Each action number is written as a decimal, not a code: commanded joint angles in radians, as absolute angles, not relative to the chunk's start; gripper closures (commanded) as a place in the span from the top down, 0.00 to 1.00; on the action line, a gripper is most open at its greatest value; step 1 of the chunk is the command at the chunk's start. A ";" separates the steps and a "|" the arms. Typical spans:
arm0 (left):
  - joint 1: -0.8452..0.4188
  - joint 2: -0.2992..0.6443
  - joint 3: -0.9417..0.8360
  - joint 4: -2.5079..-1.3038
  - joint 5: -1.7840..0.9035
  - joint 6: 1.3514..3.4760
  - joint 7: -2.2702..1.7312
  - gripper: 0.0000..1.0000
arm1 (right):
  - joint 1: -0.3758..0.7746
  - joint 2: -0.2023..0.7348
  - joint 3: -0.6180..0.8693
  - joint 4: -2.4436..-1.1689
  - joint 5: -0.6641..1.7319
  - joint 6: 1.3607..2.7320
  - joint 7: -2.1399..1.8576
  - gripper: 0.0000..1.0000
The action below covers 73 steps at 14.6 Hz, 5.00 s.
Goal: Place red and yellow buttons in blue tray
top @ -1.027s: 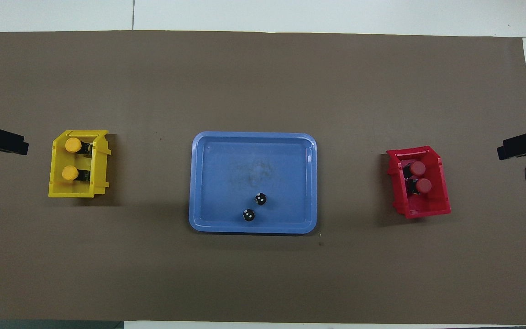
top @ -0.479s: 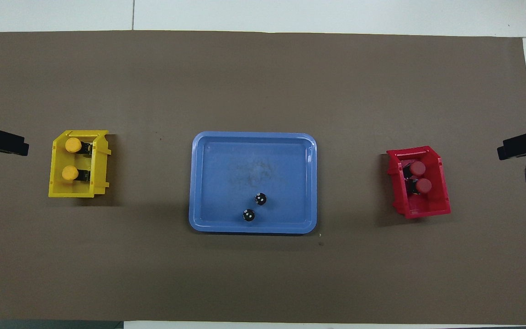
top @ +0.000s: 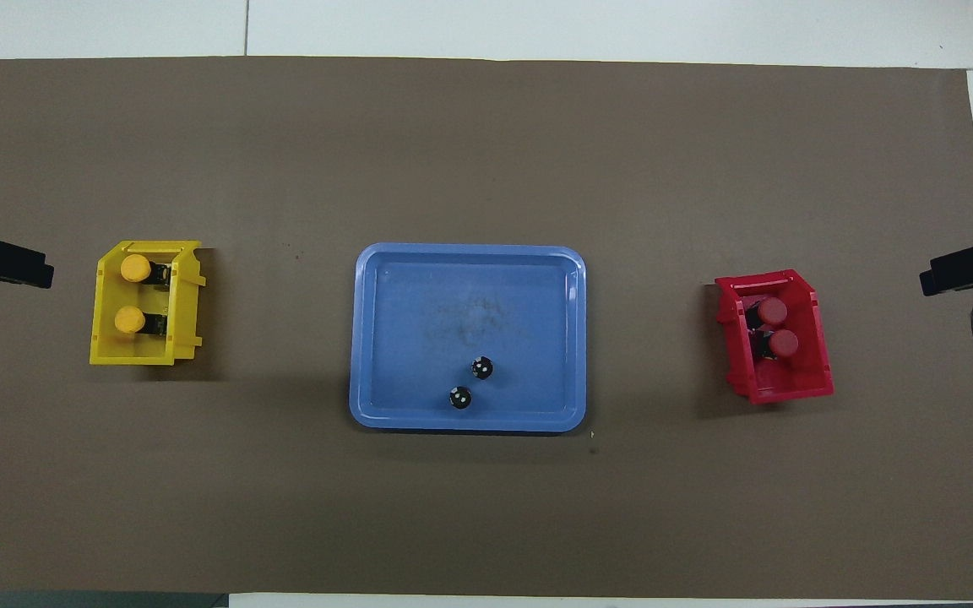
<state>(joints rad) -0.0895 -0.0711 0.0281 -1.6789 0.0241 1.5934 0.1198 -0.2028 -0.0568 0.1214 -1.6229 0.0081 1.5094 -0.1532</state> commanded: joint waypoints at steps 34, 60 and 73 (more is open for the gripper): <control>-0.078 -0.107 0.028 -1.733 0.011 1.606 0.140 1.00 | -0.123 0.025 0.124 -2.158 0.018 2.232 -0.078 0.60; -0.048 -0.104 0.031 -1.899 0.011 1.863 0.144 0.95 | 0.105 0.192 0.127 -1.672 0.002 1.862 0.151 0.17; -0.031 0.115 0.029 -2.077 0.005 2.321 0.132 0.72 | 0.525 0.480 0.127 -1.585 -0.114 2.088 0.824 0.21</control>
